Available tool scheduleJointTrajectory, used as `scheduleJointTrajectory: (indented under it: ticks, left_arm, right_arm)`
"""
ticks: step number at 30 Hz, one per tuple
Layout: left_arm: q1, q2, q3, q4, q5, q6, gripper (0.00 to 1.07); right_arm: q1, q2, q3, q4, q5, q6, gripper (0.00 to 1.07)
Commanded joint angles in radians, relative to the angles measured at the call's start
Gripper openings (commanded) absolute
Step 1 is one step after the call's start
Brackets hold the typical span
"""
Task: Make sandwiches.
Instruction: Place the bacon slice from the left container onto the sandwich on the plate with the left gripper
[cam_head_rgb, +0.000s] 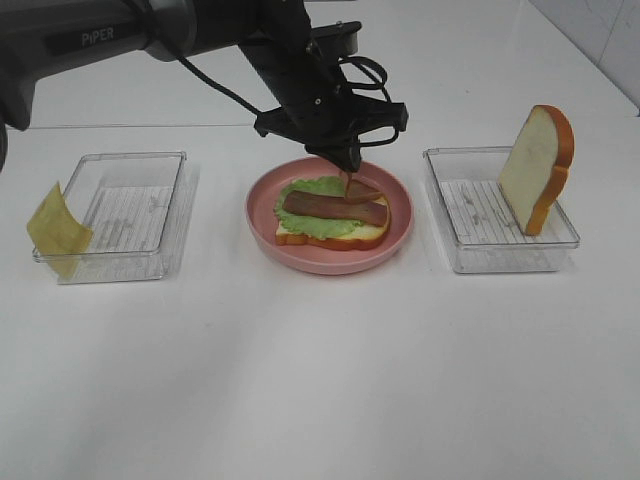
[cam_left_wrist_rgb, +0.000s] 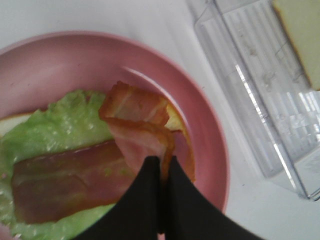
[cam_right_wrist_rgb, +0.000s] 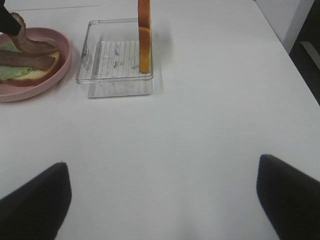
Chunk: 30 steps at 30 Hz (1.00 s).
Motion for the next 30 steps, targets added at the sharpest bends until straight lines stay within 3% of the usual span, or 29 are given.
scheduleJointTrajectory:
  ticks: [1,3,17,19,20,21,22,23,24,25,26,27,28,30]
  left_arm:
    - [-0.006,-0.002,-0.002,0.046,0.054,-0.065,0.0]
    - [-0.006,-0.002,-0.002,0.092,0.076,-0.111,0.0]
    - [-0.006,-0.002,-0.002,0.096,0.103,-0.107,0.02]
    - [-0.006,-0.002,-0.002,0.123,0.112,-0.107,0.16]
    - [-0.006,-0.002,-0.002,0.123,0.112,-0.107,0.16]
    - [-0.006,-0.002,-0.002,0.138,0.121,-0.107,0.33]
    - [-0.006,-0.002,-0.002,0.138,0.121,-0.107,0.33]
    - [-0.006,-0.004,-0.002,0.153,0.136,-0.108,0.55]
    - [-0.006,-0.005,-0.002,0.161,0.153,-0.108,0.69]
    - [-0.006,-0.005,-0.002,0.161,0.153,-0.108,0.69]
    - [-0.006,-0.009,-0.002,0.178,0.185,-0.107,0.94]
    - [-0.006,-0.009,-0.002,0.178,0.185,-0.107,0.94]
    - [-0.006,-0.019,-0.002,0.195,0.208,-0.107,1.02]
    - [-0.006,-0.023,-0.002,0.202,0.219,-0.107,1.02]
  right_arm:
    - [-0.003,-0.034,0.003,-0.009,-0.01,-0.002,0.94]
    - [-0.003,-0.034,0.003,-0.009,-0.01,-0.002,0.94]
    - [-0.003,-0.034,0.003,-0.009,-0.01,-0.002,0.94]
    - [-0.003,-0.034,0.003,-0.009,-0.01,-0.002,0.94]
    - [-0.003,-0.034,0.003,-0.009,-0.01,-0.002,0.94]
    - [-0.003,-0.034,0.003,-0.009,-0.01,-0.002,0.94]
    - [-0.003,-0.034,0.003,-0.009,-0.01,-0.002,0.94]
    - [-0.003,-0.034,0.003,-0.009,-0.01,-0.002,0.94]
    - [-0.003,-0.034,0.003,-0.009,-0.01,-0.002,0.94]
    - [-0.003,-0.034,0.003,-0.009,-0.01,-0.002,0.94]
    - [-0.003,-0.034,0.003,-0.009,-0.01,-0.002,0.94]
    - [-0.003,-0.034,0.003,-0.009,-0.01,-0.002,0.94]
    - [-0.003,-0.034,0.003,-0.009,-0.01,-0.002,0.94]
    - [-0.003,-0.034,0.003,-0.009,-0.01,-0.002,0.94]
